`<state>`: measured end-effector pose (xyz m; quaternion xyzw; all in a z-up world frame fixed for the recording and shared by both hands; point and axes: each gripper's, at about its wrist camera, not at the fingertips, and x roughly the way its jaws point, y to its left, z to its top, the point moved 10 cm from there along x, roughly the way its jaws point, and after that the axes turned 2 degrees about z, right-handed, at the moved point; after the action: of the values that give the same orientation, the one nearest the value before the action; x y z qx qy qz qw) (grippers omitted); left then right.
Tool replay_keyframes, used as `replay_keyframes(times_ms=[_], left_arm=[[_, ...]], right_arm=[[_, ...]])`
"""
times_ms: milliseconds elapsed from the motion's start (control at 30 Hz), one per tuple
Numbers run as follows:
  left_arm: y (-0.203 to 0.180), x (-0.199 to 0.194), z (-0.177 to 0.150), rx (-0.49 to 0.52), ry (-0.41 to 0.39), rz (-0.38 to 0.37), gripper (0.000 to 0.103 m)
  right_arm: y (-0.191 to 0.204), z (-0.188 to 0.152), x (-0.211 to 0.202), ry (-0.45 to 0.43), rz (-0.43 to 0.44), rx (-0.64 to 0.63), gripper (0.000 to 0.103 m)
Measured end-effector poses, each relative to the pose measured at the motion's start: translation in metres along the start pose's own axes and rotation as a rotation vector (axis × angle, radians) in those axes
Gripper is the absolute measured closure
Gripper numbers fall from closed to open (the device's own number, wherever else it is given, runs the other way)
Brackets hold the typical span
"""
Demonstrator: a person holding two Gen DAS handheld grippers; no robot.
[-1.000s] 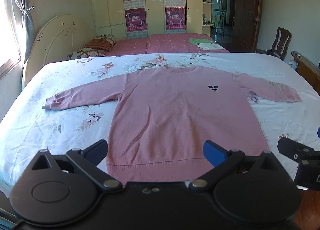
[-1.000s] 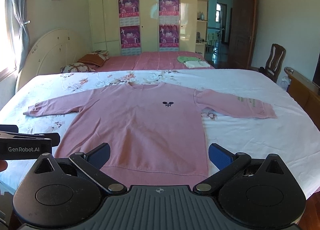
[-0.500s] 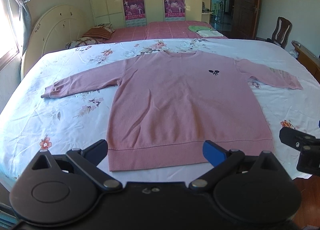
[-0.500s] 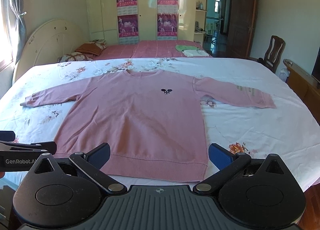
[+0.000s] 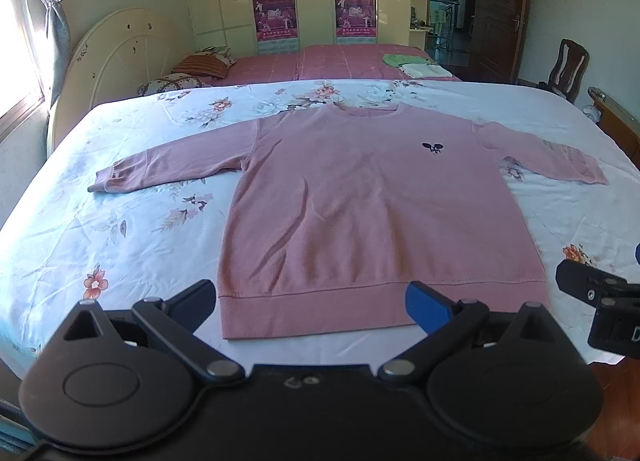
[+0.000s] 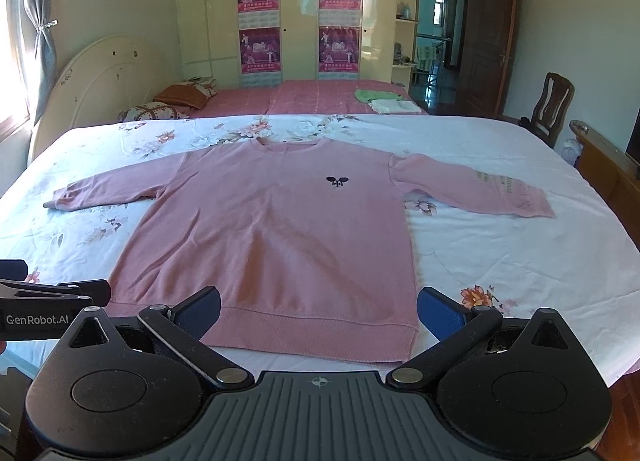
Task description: Fold small clothes
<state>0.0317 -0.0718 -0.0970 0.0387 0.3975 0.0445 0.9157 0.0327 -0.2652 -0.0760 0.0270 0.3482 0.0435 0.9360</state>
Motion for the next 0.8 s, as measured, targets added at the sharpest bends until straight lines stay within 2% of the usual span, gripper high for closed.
replay_keyframes(times_ms=[800], left_arm=[[-0.001,0.009,0.01,0.004,-0.02,-0.003,0.002]], right_arm=[[-0.004,0.003,0.007,-0.021,-0.01,0.006,0.0]])
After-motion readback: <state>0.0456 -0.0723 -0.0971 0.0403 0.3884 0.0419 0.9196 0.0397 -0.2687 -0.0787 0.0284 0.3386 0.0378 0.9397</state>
